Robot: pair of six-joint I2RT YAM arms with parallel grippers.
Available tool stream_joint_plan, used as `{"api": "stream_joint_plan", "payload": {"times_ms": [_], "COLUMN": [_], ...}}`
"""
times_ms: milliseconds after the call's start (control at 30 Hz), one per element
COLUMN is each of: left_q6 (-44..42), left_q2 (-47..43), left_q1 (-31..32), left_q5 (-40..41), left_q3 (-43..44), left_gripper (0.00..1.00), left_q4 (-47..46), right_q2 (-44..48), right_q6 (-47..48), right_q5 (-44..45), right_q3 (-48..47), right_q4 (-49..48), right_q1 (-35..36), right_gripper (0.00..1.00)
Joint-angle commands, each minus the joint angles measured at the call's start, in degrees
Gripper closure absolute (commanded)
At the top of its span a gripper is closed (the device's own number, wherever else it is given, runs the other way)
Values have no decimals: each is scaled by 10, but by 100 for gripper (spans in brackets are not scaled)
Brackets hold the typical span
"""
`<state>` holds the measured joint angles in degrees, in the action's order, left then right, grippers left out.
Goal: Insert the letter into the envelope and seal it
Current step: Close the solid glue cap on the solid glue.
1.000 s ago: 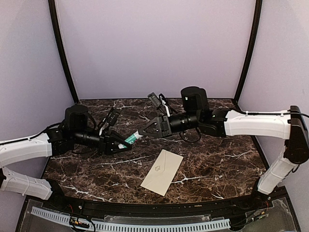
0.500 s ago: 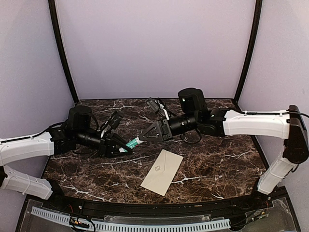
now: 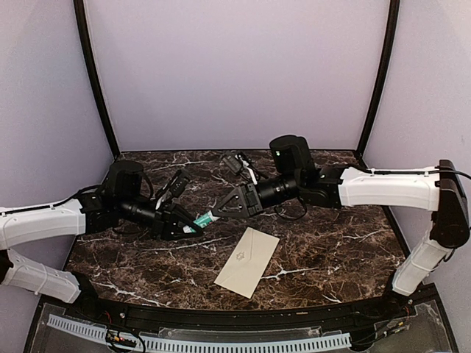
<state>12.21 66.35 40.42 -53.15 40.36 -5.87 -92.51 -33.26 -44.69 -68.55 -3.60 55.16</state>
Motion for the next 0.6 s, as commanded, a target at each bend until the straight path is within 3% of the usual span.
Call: {"api": "stream_joint_plan", "payload": {"times_ms": [0, 567], "left_q6": [-1, -2], "left_q2": [4, 50], "left_q1": [4, 30], "left_q5": [-1, 0], "left_q3": [44, 87], "left_gripper": [100, 100], "left_q4": [-74, -99], "right_q2": [-19, -21], "right_q6": [5, -15], "right_q5": [-38, -53], "right_q3": [-8, 13], "right_q4": [10, -26], "right_q1": [35, 47], "right_gripper": [100, 100]}}
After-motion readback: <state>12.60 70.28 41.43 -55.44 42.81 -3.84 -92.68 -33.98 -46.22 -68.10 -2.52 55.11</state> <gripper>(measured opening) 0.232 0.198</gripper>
